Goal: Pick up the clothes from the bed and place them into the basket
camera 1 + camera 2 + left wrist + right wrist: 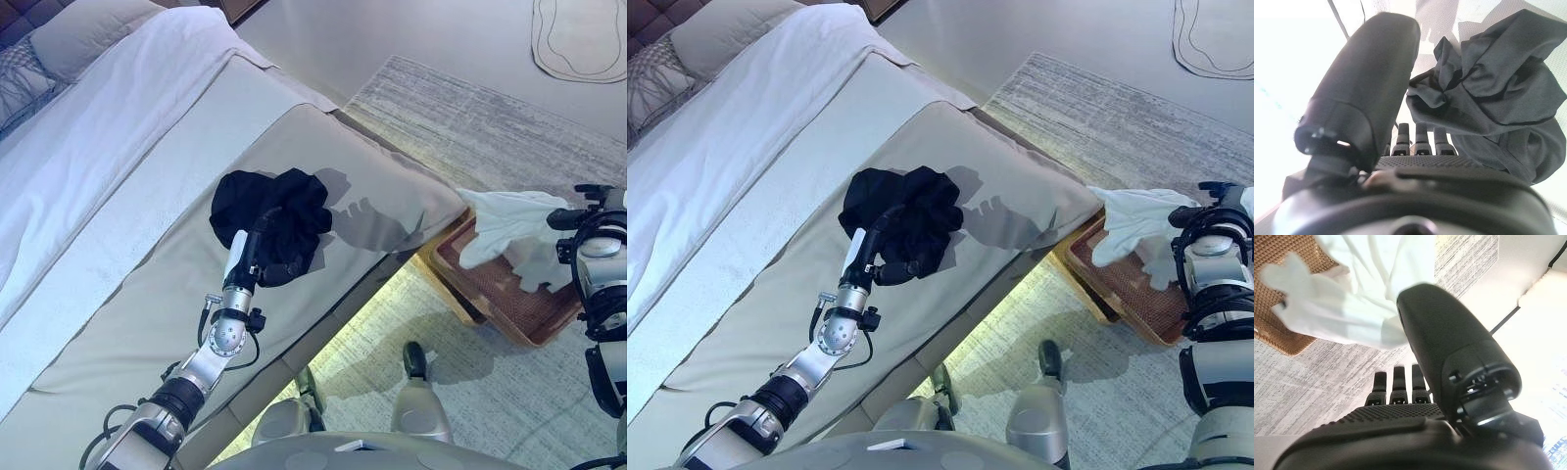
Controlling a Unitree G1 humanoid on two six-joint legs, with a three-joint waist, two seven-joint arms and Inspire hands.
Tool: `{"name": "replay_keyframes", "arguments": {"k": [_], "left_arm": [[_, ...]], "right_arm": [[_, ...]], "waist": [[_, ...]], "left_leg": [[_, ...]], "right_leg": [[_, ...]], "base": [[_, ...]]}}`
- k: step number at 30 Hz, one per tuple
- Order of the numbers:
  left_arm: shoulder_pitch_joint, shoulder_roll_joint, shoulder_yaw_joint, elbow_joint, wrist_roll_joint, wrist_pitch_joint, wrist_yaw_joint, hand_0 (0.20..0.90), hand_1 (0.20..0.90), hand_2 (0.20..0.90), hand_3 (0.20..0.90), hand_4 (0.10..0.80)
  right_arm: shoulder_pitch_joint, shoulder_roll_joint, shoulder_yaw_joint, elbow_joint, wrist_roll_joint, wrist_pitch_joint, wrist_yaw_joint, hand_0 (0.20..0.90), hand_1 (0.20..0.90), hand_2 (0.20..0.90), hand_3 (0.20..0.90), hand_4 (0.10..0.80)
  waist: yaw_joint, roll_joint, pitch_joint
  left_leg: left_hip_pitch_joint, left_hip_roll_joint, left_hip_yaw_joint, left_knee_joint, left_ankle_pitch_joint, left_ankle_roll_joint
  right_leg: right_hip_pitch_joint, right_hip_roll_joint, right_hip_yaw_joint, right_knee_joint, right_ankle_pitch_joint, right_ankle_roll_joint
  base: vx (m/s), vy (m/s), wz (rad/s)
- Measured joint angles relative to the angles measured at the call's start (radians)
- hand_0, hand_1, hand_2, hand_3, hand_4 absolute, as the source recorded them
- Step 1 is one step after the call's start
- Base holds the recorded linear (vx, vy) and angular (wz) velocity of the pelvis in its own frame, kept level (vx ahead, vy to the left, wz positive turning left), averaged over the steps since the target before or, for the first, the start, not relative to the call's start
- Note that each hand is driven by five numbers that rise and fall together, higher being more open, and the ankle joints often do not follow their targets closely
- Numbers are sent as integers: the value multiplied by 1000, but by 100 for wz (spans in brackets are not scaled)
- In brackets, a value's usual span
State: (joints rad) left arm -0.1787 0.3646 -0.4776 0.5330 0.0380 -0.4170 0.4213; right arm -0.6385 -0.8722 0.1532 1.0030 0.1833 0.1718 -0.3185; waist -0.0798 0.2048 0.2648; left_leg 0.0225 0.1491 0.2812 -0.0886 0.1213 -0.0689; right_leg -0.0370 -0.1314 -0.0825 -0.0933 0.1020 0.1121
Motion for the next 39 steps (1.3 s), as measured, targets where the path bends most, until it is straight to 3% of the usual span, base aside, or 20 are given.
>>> {"name": "replay_keyframes", "arguments": {"k": [18,27,35,39], "left_arm": [[1,0,2,0,0,0,0,900,900,900,900,800],[3,0,4,1,0,0,7,900,900,900,900,800],[18,2,24,2,0,2,45,900,900,900,900,800],[24,3,43,25,2,2,57,900,900,900,900,800]], "right_arm": [[-3,-2,0,-11,-14,-7,1,900,900,900,900,800],[-3,-2,84,-178,-164,-31,-31,900,900,900,900,800],[-37,47,221,-291,-291,-58,-65,900,900,900,900,800],[-90,105,258,-275,-325,-63,-69,900,900,900,900,800]], "waist": [[8,-15,10],[19,-30,17],[92,-75,6],[137,-95,-2]], "left_leg": [[22,1,-14,0,4,3],[25,3,-39,0,6,1],[14,2,-84,0,15,-2],[-20,-3,-133,0,27,-2]], "right_leg": [[35,0,-16,0,-3,4],[54,1,-40,0,-3,4],[71,0,-80,0,-3,3],[70,-4,-130,0,-3,3]], "base": [[3,1,2],[22,12,8],[37,27,16],[56,25,35]]}}
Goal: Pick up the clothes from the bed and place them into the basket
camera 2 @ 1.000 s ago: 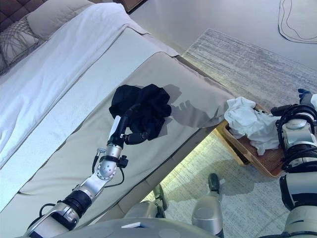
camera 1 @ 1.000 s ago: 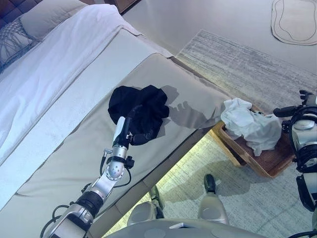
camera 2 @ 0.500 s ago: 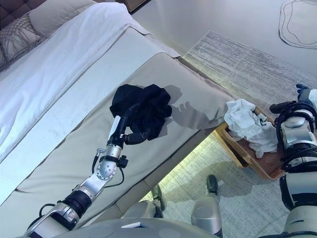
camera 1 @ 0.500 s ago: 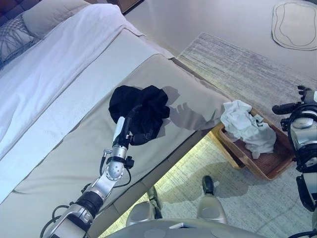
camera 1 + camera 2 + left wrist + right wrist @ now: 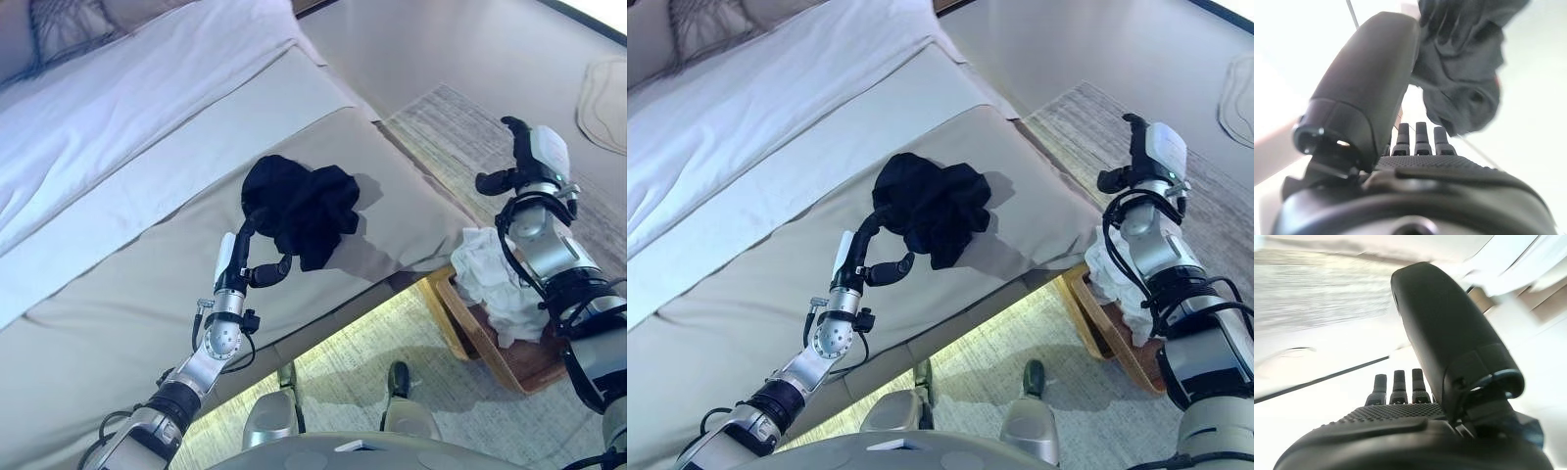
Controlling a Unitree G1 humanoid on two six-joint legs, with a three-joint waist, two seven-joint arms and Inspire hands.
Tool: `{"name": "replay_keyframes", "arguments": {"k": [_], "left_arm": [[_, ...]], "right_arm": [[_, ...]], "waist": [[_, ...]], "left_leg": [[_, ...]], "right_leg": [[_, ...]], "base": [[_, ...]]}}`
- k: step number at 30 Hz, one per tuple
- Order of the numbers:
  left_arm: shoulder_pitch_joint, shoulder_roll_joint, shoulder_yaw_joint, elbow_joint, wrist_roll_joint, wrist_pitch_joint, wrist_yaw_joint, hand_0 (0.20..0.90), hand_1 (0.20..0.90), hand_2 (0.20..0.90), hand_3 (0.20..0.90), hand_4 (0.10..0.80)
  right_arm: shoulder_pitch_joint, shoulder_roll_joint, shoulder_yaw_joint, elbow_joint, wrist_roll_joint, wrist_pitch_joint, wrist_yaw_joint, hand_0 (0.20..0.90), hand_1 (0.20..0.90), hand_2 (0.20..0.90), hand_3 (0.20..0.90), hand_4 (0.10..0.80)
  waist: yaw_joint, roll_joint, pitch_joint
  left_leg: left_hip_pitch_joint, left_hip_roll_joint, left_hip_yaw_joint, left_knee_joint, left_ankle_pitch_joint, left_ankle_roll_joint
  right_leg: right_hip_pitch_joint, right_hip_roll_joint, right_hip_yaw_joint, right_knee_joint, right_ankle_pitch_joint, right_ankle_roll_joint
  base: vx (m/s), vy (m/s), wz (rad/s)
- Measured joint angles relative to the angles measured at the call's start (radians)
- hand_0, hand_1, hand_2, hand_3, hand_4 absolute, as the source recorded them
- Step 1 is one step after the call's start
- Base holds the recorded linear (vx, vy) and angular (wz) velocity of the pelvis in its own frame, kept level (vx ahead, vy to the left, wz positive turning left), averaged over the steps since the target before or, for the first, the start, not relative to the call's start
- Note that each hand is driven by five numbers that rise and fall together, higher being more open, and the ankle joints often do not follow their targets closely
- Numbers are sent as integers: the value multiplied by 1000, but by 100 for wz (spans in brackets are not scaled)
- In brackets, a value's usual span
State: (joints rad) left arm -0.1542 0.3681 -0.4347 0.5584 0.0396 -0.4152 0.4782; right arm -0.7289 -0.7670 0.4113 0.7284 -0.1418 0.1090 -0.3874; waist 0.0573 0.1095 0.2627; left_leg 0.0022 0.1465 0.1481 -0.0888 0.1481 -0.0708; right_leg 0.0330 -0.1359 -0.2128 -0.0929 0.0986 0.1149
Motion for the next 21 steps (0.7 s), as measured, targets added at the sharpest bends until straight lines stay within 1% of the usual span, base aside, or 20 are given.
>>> {"name": "replay_keyframes", "arguments": {"k": [1,3,5,9,11,13,15,16,18,21], "left_arm": [[2,2,1,11,0,1,1,900,900,900,900,800],[14,13,4,10,1,0,1,900,900,900,900,800],[17,28,4,10,1,0,1,900,900,900,900,800],[15,66,2,10,-1,-3,11,900,900,900,900,800],[13,73,-1,10,-4,-6,16,900,900,900,900,800],[3,75,-4,10,-11,-16,16,900,900,900,900,800],[-23,77,-5,9,-16,-32,16,900,900,900,900,800],[-36,77,-5,8,-19,-36,16,900,900,900,900,800],[-59,78,-12,4,-19,-50,16,900,900,900,900,800],[-96,81,-25,2,-19,-51,15,900,900,900,900,800]], "right_arm": [[-11,15,4,3,-1,-1,-1,900,900,900,900,800],[-39,46,33,40,-2,-2,-12,900,900,900,900,800],[-51,62,60,72,-1,-3,-21,900,900,900,900,800],[-118,128,77,195,2,-11,-31,900,900,900,900,800],[-128,145,80,217,3,-11,-33,900,900,900,900,800],[-144,147,89,238,3,-12,-39,900,900,900,900,800],[-176,147,95,259,4,-8,-42,900,900,900,900,800],[-190,147,97,263,3,-8,-44,900,900,900,900,800],[-230,152,100,277,3,3,-45,900,900,900,900,800],[-297,155,114,287,3,29,-45,900,900,900,900,800]], "waist": [[20,0,-1],[39,-1,-1],[63,-2,-1],[108,-1,0],[130,1,5],[138,10,30],[153,21,88],[155,24,115],[165,28,143],[175,33,210]], "left_leg": [[-5,-4,-10,0,1,2],[-18,-13,-30,0,4,5],[-42,-23,-62,0,14,10],[-114,-49,-107,1,34,22],[-138,-62,-120,1,42,26],[-150,-74,-134,7,46,28],[-157,-87,-151,19,45,28],[-165,-92,-157,31,45,28],[-220,-99,-171,48,46,28],[-254,-106,-177,70,46,29]], "right_leg": [[2,-5,-13,0,-1,-1],[4,-12,-36,0,-2,-1],[0,-19,-64,0,-3,-1],[-45,-41,-104,6,-3,0],[-69,-55,-114,26,-10,9],[-77,-70,-128,48,-18,20],[-82,-86,-139,80,-34,25],[-88,-94,-145,95,-42,27],[-145,-105,-151,137,-51,27],[-192,-122,-150,199,-73,24]], "base": [[74,48,34],[9,57,35],[-60,56,42],[-53,54,36],[-54,35,25],[-14,30,25],[8,19,23],[8,14,19],[0,10,18],[-8,10,9]]}}
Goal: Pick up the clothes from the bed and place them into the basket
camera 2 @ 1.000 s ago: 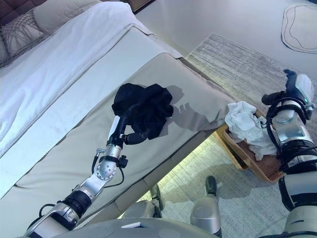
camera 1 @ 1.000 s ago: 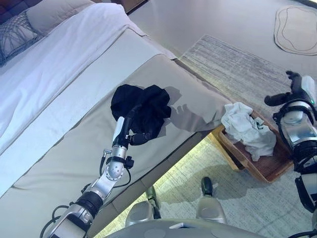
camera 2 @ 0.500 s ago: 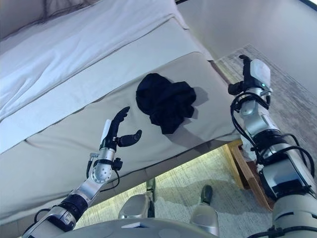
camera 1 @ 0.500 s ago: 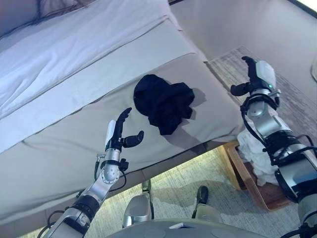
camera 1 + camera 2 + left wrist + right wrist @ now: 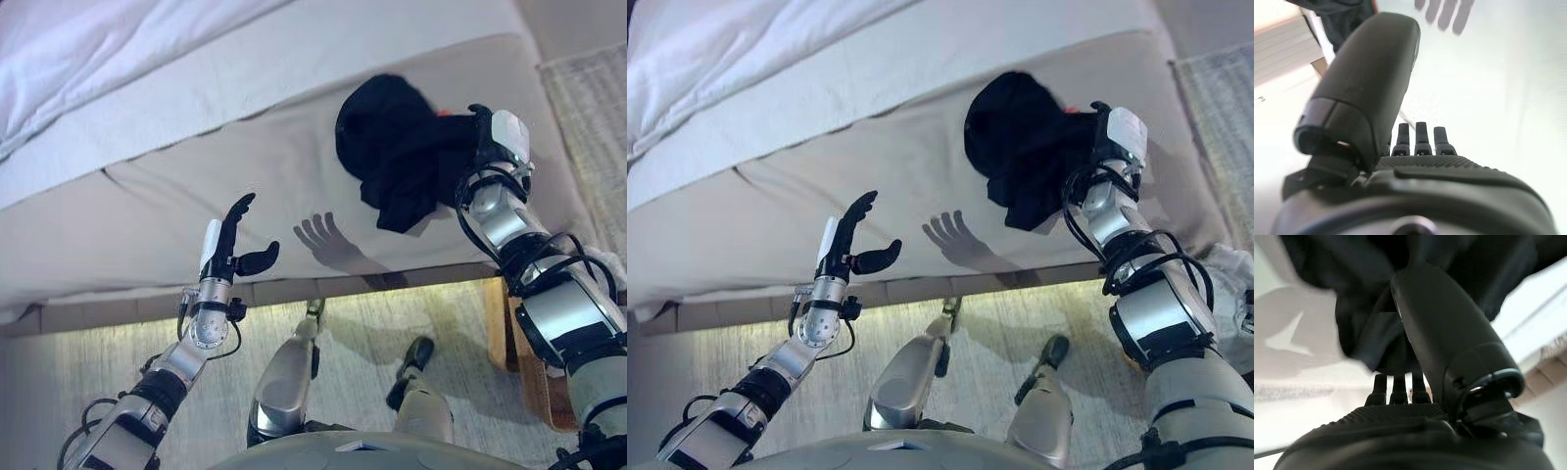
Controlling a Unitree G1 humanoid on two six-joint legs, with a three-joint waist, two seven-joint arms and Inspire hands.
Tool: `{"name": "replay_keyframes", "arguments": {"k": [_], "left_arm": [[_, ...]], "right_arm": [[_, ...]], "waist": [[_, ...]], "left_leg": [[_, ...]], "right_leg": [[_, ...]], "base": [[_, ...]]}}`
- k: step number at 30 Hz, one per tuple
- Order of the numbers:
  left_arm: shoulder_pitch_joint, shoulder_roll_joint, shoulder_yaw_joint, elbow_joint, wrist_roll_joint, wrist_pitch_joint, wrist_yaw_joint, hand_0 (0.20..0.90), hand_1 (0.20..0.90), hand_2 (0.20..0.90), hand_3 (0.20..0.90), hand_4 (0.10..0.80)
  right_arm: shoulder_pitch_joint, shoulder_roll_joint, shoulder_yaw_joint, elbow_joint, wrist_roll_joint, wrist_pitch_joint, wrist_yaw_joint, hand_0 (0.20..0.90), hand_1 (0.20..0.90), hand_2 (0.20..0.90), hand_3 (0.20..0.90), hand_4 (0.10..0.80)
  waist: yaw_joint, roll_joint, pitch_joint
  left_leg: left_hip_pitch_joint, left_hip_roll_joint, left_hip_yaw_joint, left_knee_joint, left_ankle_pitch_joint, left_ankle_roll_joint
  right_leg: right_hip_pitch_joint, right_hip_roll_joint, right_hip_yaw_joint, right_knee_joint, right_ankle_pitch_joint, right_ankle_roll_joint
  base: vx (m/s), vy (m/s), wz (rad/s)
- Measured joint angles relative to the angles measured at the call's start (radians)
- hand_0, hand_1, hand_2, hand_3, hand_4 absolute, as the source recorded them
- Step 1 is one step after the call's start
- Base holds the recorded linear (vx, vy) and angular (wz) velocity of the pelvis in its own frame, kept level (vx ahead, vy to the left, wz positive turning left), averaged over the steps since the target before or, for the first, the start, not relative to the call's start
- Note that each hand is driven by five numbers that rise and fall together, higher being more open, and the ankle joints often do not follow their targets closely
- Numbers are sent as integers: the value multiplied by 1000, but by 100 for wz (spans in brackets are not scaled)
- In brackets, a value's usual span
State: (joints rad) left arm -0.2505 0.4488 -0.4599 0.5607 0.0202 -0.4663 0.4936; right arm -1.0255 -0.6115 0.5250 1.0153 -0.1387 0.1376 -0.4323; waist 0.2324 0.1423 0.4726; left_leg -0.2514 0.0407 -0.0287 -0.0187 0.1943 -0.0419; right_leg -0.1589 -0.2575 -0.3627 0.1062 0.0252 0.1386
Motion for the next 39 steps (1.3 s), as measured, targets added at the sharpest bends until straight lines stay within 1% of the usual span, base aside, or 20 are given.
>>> {"name": "replay_keyframes", "arguments": {"k": [2,5,7,10,11,14,15,17,18,19,24,29,32,35,39], "left_arm": [[-17,0,-14,-15,0,0,0,900,900,900,900,800],[-19,2,-17,-36,0,-1,1,900,900,900,900,800],[-21,3,-17,-37,0,-1,10,900,900,900,900,800],[-20,9,-17,-39,-1,-1,22,900,900,900,900,800],[-24,17,-17,-45,-4,-3,24,900,900,900,900,800],[-23,23,-17,-76,-21,-4,24,900,900,900,900,800],[-24,23,-18,-79,-21,-11,24,900,900,900,900,800],[-23,25,-26,-82,-21,-15,24,900,900,900,900,800],[-22,26,-28,-85,-21,-15,24,900,900,900,900,800],[-21,27,-31,-87,-21,-15,24,900,900,900,900,800],[-17,31,-45,-94,-21,-14,26,900,900,900,900,800],[-7,36,-46,-115,-21,-14,28,900,900,900,900,800],[-6,37,-46,-115,-22,-11,28,900,900,900,900,800],[-6,38,-45,-115,-21,-7,28,900,900,900,900,800],[-13,41,-45,-117,-22,2,28,900,900,900,900,800]], "right_arm": [[-33,1,3,1,0,17,0,900,900,900,900,800],[-48,5,10,13,0,37,0,900,900,900,900,800],[-51,12,24,29,0,44,-1,900,900,900,900,800],[-59,17,27,40,0,52,-1,900,900,900,900,800],[-77,17,32,44,1,54,-3,900,900,900,900,800],[-100,16,33,45,1,55,-3,900,900,900,900,800],[-104,16,34,46,1,57,-3,749,749,749,724,624],[-114,16,40,50,2,61,-3,531,531,531,469,369],[-121,15,40,51,2,63,-3,491,491,491,422,322],[-128,15,40,53,2,65,-3,300,300,300,200,100],[-151,5,41,78,3,65,-8,300,300,300,200,100],[-150,6,41,84,4,63,-8,300,300,300,200,100],[-150,9,42,84,9,61,-4,300,300,300,200,100],[-139,9,42,85,22,60,4,300,300,300,200,100],[-127,8,41,84,22,57,5,300,300,300,200,100]], "waist": [[13,0,41],[36,-1,42],[44,-2,44],[46,-2,44],[43,-2,44],[41,-2,44],[42,-2,44],[42,-2,44],[42,-2,44],[44,-2,44],[40,-2,44],[38,-2,44],[43,-3,44],[37,-8,48],[33,-10,49]], "left_leg": [[-18,-8,-4,14,0,1],[-40,-20,-11,18,-1,3],[-42,-28,-14,27,-1,3],[-47,-30,-22,34,-2,4],[-71,-30,-24,55,-7,11],[-124,-26,-29,94,-10,14],[-136,-25,-30,104,-11,15],[-155,-26,-30,125,-16,14],[-169,-26,-30,139,-18,13],[-181,-26,-30,151,-23,11],[-223,-28,-28,191,-36,15],[-231,-28,-26,206,-43,10],[-219,-23,-21,205,-33,16],[-178,-22,-10,202,-37,22],[-95,-21,6,172,-43,29]], "right_leg": [[-34,-18,3,57,-23,2],[-87,-42,9,136,-61,4],[-101,-56,14,177,-81,0],[-116,-62,16,210,-99,-4],[-138,-63,19,229,-106,-6],[-191,-64,26,270,-115,-18],[-204,-65,28,283,-117,-21],[-228,-68,36,305,-123,-27],[-241,-69,40,317,-124,-28],[-253,-70,45,325,-125,-30],[-291,-76,56,349,-126,-32],[-290,-75,60,345,-125,-33],[-277,-62,68,323,-105,-49],[-224,-58,67,289,-96,-44],[-127,-47,70,210,-66,-29]], "base": [[38,2,11],[56,-13,11],[22,6,7],[8,3,4],[0,0,0],[0,0,0],[0,0,0],[0,0,0],[-26,36,-4],[-27,34,-4],[-36,31,-1],[-41,10,-1],[-98,25,-7],[-15,21,-8],[1,24,-10]]}}
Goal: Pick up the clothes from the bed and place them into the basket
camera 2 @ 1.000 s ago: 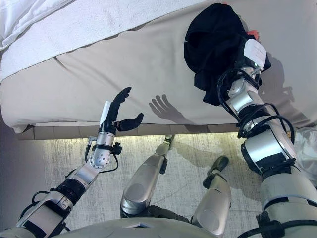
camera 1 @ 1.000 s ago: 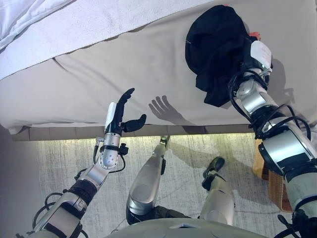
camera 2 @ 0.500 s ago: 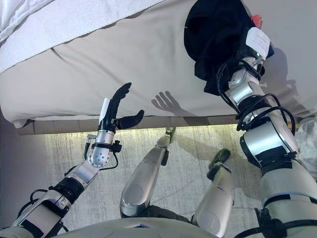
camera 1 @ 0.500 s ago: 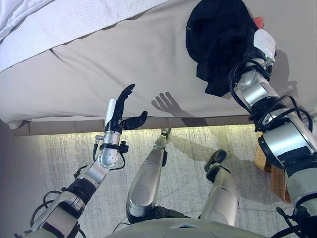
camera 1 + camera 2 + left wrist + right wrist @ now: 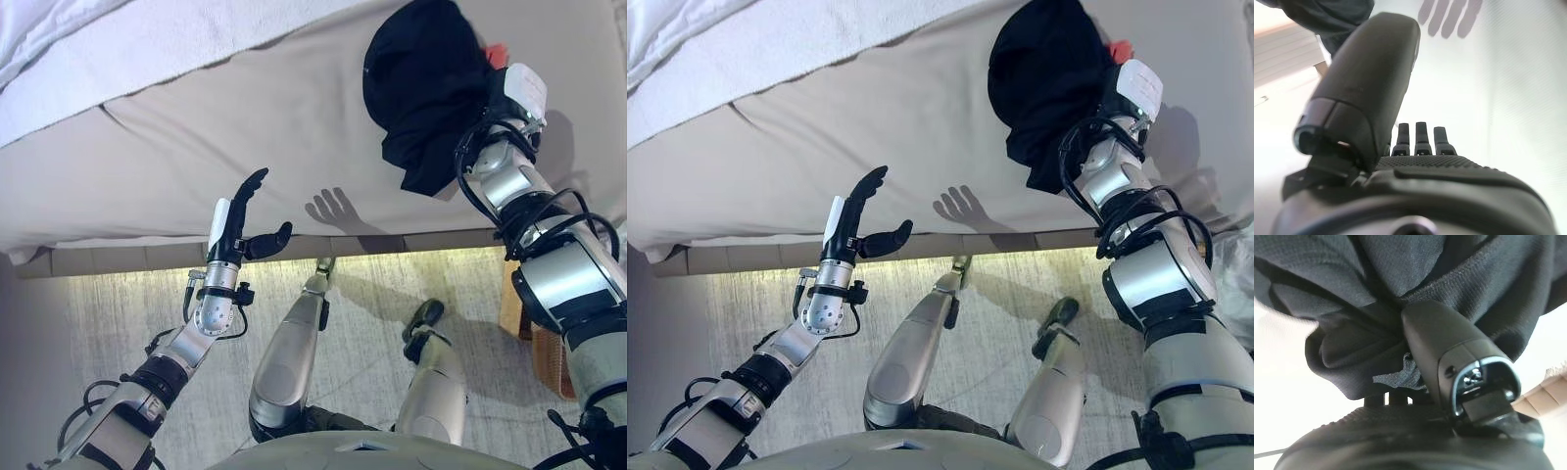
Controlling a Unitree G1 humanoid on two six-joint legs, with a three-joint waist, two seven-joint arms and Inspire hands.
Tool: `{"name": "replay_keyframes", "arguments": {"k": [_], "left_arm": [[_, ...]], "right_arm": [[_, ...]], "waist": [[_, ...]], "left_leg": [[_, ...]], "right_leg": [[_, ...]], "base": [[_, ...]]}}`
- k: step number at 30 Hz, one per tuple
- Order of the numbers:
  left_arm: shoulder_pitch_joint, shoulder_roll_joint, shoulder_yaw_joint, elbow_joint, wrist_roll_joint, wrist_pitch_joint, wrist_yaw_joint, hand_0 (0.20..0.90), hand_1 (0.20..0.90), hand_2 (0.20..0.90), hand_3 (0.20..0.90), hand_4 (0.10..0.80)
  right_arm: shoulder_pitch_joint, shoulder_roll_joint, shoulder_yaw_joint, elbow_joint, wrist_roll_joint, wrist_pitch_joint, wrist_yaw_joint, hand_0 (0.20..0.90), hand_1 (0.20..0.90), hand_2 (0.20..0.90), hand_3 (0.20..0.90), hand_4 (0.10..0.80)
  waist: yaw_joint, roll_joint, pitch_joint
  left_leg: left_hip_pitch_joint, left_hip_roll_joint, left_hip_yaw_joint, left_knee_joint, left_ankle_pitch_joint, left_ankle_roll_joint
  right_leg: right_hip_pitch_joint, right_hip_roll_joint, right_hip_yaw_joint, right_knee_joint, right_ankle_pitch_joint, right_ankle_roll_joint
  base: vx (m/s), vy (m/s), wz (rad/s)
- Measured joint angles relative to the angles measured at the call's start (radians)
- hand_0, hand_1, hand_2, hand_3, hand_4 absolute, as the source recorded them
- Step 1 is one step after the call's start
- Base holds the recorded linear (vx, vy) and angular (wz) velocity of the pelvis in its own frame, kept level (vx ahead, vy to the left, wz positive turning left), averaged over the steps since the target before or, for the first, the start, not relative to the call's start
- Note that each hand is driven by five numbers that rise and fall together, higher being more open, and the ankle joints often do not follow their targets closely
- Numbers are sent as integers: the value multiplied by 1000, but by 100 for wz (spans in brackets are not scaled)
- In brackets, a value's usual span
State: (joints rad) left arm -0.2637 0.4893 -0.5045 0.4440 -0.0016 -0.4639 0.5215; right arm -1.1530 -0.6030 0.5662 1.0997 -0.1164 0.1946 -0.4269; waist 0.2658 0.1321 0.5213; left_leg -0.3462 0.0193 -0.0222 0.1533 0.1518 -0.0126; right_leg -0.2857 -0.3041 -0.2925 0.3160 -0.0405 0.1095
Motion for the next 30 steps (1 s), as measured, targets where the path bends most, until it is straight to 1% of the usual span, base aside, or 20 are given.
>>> {"name": "replay_keyframes", "arguments": {"k": [5,6,9,10,13,16,19,22,24,26,30], "left_arm": [[-3,4,6,-2,0,6,-3,900,900,900,900,800],[-1,10,11,-2,0,7,-7,900,900,900,900,800],[4,24,18,-2,0,16,-17,900,900,900,900,800],[10,25,29,-2,-1,23,-22,900,900,900,900,800],[31,36,55,-2,-8,25,-30,900,900,900,900,800],[28,36,80,-2,-9,29,-43,900,900,900,900,800],[31,39,101,-6,-11,41,-56,900,900,900,900,800],[27,43,126,-5,-17,54,-60,900,900,900,900,800],[31,43,127,-5,-18,70,-78,900,900,900,900,800],[44,42,127,2,-17,70,-80,900,900,900,900,800],[55,42,125,10,-17,70,-104,900,900,900,900,800]], "right_arm": [[0,-4,-3,-7,0,-12,0,300,300,300,200,100],[0,-4,-4,-8,1,-18,0,300,300,300,200,100],[0,-6,-8,-15,19,-19,3,300,300,300,200,100],[2,-8,-11,-25,20,-19,5,300,300,300,200,100],[8,-26,-23,-85,20,-24,8,300,300,300,200,100],[8,-59,-51,-126,20,-34,8,300,300,300,200,100],[8,-96,-73,-162,22,-48,9,300,300,300,200,100],[8,-121,-117,-213,28,-60,8,300,300,300,200,100],[6,-135,-125,-224,28,-63,6,300,300,300,200,100],[7,-138,-126,-234,28,-63,2,300,300,300,200,100],[7,-176,-126,-270,28,-61,2,300,300,300,200,100]], "waist": [[-8,-5,-2],[-8,-10,-2],[-12,-22,-3],[-15,-25,-2],[-22,-51,-8],[-23,-74,-9],[-27,-107,-23],[-33,-143,-45],[-44,-151,-51],[-54,-161,-80],[-73,-164,-83]], "left_leg": [[63,9,16,-54,-2,2],[73,12,20,-62,-1,1],[111,16,22,-95,2,-3],[132,16,25,-106,4,-4],[196,16,38,-136,4,-4],[251,19,41,-161,3,-5],[308,22,48,-180,-4,-5],[324,31,53,-197,-4,-6],[351,31,55,-203,-4,-6],[357,31,65,-217,-13,-15],[378,32,75,-220,-13,-15]], "right_leg": [[79,19,-7,-96,30,3],[98,28,-11,-130,47,6],[145,39,-17,-184,67,7],[169,42,-19,-205,79,13],[243,50,-21,-267,95,14],[296,57,-23,-290,101,11],[354,63,-23,-320,101,11],[368,75,-22,-337,102,9],[392,76,-22,-340,103,9],[397,78,-19,-362,103,9],[412,79,-12,-369,109,8]], "base": [[24,9,-7],[35,8,-6],[48,5,-4],[55,8,-4],[75,10,-8],[108,2,-3],[107,0,-4],[50,6,-5],[71,17,-3],[79,22,-10],[38,11,-8]]}}
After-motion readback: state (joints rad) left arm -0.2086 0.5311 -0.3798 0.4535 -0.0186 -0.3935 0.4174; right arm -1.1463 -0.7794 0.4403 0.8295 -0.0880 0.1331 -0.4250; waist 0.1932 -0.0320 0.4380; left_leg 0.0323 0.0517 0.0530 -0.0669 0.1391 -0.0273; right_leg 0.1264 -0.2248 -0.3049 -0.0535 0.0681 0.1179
